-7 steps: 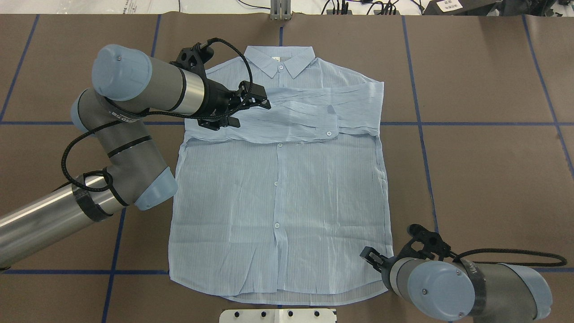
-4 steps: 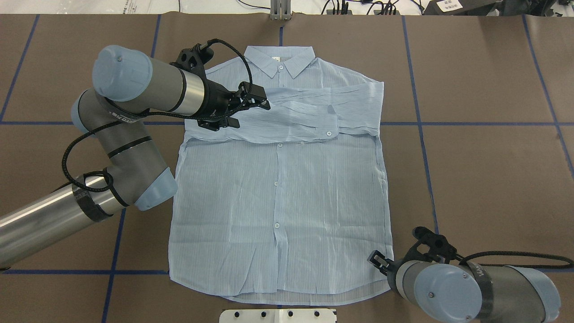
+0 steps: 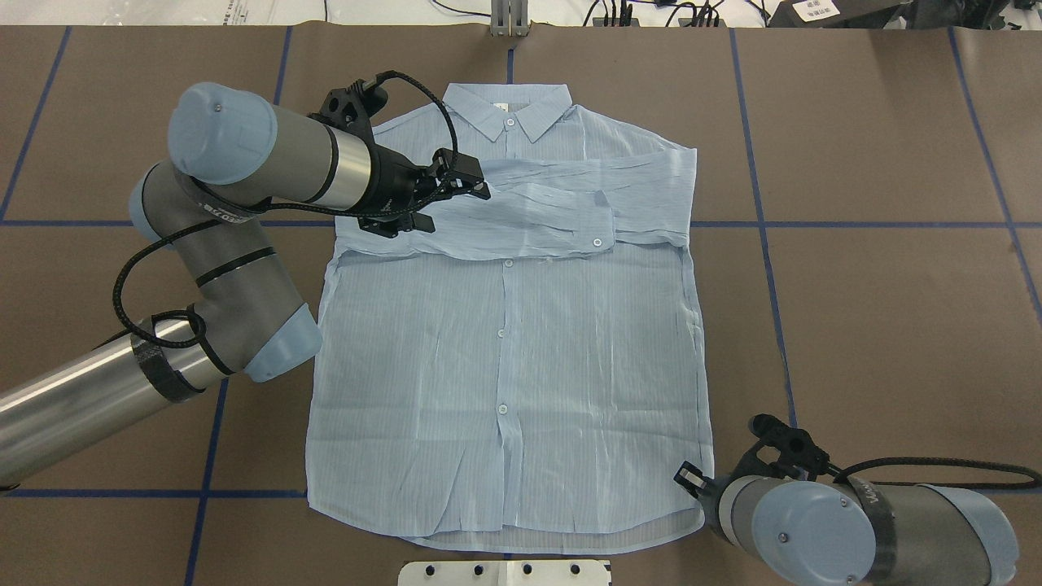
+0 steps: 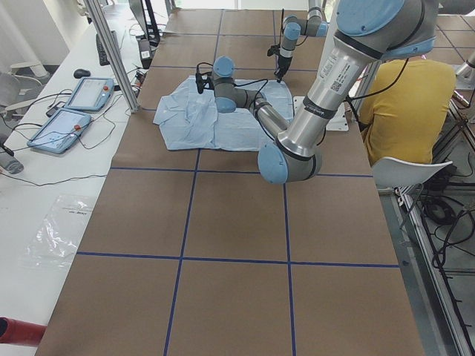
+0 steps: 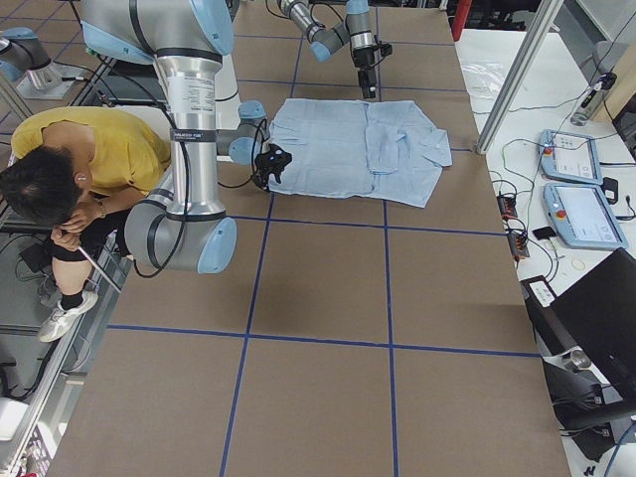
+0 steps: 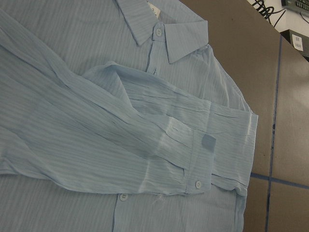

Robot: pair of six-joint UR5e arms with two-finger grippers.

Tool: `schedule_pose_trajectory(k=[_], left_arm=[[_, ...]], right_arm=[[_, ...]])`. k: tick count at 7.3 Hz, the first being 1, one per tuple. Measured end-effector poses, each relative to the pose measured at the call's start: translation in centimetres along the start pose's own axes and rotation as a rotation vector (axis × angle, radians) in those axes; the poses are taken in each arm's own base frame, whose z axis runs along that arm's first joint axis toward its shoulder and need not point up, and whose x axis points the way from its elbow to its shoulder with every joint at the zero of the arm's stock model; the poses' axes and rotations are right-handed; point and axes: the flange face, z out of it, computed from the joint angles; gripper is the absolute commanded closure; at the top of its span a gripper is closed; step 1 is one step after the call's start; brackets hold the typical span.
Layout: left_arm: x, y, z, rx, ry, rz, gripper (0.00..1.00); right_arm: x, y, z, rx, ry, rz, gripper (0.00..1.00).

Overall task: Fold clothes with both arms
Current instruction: 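Release the sleeve with the left gripper while the right gripper moves to the hem, then grasp the two hem corners nearest the robot with both grippers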

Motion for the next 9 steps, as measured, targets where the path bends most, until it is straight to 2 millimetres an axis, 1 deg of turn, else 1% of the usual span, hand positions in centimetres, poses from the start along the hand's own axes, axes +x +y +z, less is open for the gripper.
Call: schedule_pose_trajectory(k=[1,2,3,4,5,6,7,8,9], left_arm=[[0.1,0.0,-0.1,0.001,0.001,-0.004,0.01],[-0.9,0.1,-0.3,0.013,-0.012,-0.018,0.01],[-3.3,1.1,-0.5,0.038,-0.040,-0.034,0.01],[-6.1,3.7,-0.6,0.061,-0.078,-0.039,0.01],[-8.3,7.3,-0.9,0.080,-0.142,-0.040,0.02],[-9.5,11.2,-1.4,0.092,-0.228,-0.033,0.02],[-11.0,15.2,-1.7,0.102,-0.332,-0.017,0.04],[-13.5,18.6,-2.3,0.105,-0.423,-0.007,0.07],[-16.1,21.3,-2.8,0.092,-0.485,-0.013,0.12]], right_arm=[[0.1,0.3,0.0,-0.006,0.003,-0.004,1.00],[0.1,0.5,-0.3,-0.017,0.002,-0.006,1.00],[0.0,0.4,-0.9,-0.028,-0.003,-0.004,1.00],[-0.3,-0.1,-1.6,-0.038,-0.009,0.004,1.00],[-0.7,-0.8,-2.2,-0.049,-0.014,0.017,1.00],[-0.9,-1.4,-2.6,-0.056,-0.017,0.026,1.00],[-1.0,-1.6,-2.7,-0.059,-0.017,0.029,1.00],[-1.0,-1.7,-2.7,-0.060,-0.016,0.030,1.00],[-1.1,-1.7,-2.7,-0.060,-0.016,0.031,1.00]])
